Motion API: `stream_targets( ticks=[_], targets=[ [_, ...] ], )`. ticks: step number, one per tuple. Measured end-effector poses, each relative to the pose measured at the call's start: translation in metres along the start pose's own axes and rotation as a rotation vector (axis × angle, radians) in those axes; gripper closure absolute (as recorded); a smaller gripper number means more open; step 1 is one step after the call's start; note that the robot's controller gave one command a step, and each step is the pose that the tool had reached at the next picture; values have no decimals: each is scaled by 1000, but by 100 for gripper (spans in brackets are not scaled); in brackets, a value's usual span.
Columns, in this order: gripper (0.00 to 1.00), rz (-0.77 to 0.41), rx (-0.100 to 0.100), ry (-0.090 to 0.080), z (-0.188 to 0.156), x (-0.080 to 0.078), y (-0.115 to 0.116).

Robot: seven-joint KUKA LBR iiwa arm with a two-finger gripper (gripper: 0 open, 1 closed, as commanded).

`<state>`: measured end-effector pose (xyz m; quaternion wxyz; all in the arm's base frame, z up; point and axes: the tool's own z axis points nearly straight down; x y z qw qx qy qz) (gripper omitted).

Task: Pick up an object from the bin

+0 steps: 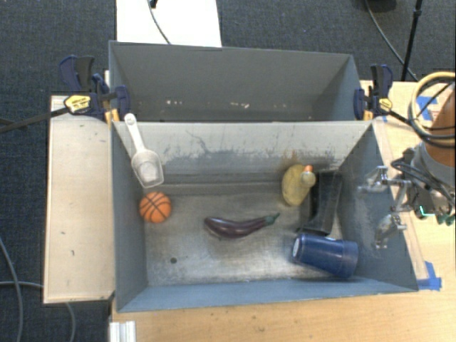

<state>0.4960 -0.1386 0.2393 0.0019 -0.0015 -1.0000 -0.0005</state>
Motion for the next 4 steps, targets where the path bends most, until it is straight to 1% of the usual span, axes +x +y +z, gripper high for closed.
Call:
stream_targets(
  ticks=[1, 2, 3, 4],
  targets=[
    [0, -4, 2, -7, -3, -2, 0],
    [0, -125, 3, -10, 40, -5, 8],
    [0, -491, 2, -6, 71, 5, 26],
    [0, -301, 2, -6, 93, 12, 27]
  ],
)
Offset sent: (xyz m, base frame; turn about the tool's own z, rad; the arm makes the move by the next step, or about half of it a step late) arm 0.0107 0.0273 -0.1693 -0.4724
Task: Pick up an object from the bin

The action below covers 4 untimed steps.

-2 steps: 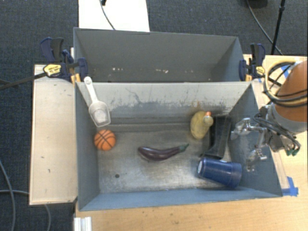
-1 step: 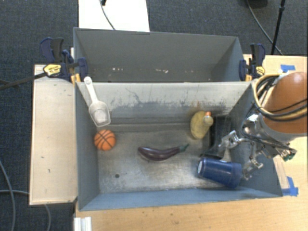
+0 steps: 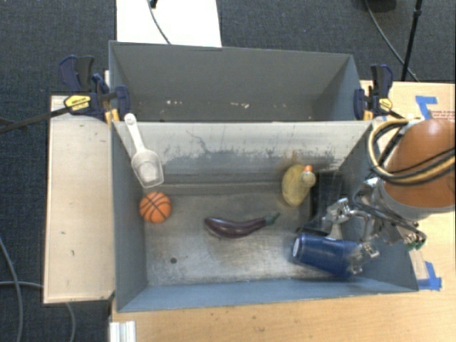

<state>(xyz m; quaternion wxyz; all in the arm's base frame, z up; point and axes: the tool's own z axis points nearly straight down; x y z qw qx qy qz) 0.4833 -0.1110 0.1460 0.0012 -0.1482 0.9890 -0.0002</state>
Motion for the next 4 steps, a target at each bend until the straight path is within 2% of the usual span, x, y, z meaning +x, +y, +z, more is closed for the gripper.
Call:
stream_targets(
  ticks=[1, 2, 4],
  targets=[
    [0, -133, 0, 2, 46, 2, -1],
    [100, -89, 3, 7, 64, 1, 2],
    [100, -89, 3, 6, 62, 1, 3]
  ],
)
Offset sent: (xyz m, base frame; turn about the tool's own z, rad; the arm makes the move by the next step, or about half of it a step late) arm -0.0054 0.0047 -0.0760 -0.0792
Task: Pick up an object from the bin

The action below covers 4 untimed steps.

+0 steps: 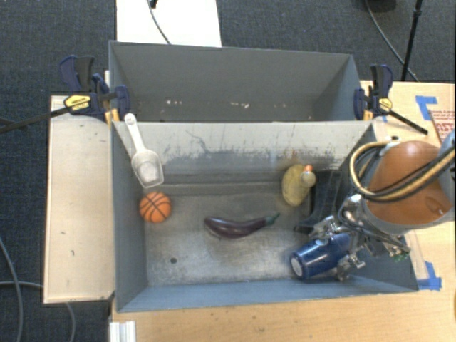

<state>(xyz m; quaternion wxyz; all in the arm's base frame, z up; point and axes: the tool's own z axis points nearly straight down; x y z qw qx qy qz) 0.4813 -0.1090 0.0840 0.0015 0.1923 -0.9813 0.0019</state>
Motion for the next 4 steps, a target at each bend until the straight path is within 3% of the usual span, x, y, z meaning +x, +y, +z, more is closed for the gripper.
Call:
stream_targets(
  ticks=[4],
  targets=[
    [100, 0, -3, -6, -35, 0, 1]
  ],
)
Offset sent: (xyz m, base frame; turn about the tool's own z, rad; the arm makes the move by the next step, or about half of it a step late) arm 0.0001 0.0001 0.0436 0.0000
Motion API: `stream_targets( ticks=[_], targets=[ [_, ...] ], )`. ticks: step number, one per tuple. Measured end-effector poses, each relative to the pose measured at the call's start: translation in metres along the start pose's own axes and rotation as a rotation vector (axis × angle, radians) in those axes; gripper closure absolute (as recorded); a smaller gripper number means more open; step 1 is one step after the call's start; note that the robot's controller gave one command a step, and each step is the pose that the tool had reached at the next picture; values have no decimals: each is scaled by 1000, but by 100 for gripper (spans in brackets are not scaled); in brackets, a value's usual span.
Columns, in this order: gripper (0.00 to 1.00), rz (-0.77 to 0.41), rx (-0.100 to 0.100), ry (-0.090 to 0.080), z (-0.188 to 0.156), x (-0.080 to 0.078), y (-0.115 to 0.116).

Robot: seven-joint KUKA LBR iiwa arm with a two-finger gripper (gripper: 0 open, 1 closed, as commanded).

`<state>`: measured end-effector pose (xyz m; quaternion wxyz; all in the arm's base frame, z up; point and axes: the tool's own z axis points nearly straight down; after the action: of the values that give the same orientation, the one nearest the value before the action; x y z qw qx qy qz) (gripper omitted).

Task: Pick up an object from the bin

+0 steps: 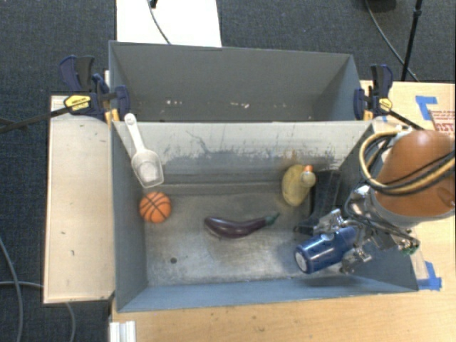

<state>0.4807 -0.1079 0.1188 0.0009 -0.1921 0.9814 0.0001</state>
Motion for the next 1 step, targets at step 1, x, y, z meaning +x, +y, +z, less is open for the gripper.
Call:
stream_targets(
  ticks=[1],
  targets=[
    [100, 0, 1, -2, -9, 0, 0]
  ],
)
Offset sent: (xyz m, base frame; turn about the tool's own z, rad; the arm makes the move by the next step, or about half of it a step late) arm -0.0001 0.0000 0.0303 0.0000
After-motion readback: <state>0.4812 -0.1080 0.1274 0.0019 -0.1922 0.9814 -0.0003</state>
